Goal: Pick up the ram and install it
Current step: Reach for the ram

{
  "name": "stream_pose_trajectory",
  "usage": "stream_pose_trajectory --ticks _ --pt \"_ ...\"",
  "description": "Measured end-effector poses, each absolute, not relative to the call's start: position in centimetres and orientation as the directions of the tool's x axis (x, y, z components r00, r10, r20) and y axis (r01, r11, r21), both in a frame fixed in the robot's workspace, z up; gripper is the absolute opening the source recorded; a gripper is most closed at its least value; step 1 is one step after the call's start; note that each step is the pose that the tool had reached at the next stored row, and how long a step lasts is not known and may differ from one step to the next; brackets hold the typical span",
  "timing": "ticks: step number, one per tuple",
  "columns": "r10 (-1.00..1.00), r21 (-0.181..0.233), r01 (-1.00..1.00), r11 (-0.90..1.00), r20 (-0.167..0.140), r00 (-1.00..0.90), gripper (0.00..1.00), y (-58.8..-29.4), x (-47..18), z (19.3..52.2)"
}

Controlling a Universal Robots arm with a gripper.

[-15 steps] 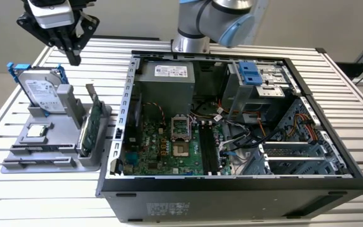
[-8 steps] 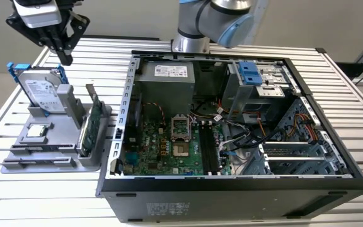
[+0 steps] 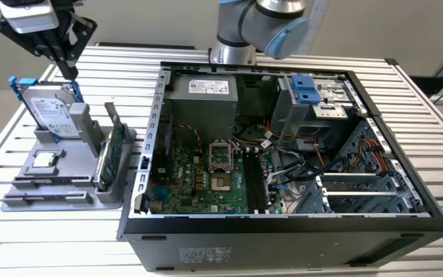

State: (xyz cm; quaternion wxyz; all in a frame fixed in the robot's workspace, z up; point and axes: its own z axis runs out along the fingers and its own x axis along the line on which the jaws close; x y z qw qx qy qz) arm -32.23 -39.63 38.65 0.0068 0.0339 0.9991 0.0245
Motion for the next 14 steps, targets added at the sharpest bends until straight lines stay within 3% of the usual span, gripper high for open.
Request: stream_pose_trajectory --ticks 14 --pt "0.065 0.049 0.064 0.997 -0.012 -0.998 0.0 -39.6 -35.0 38.7"
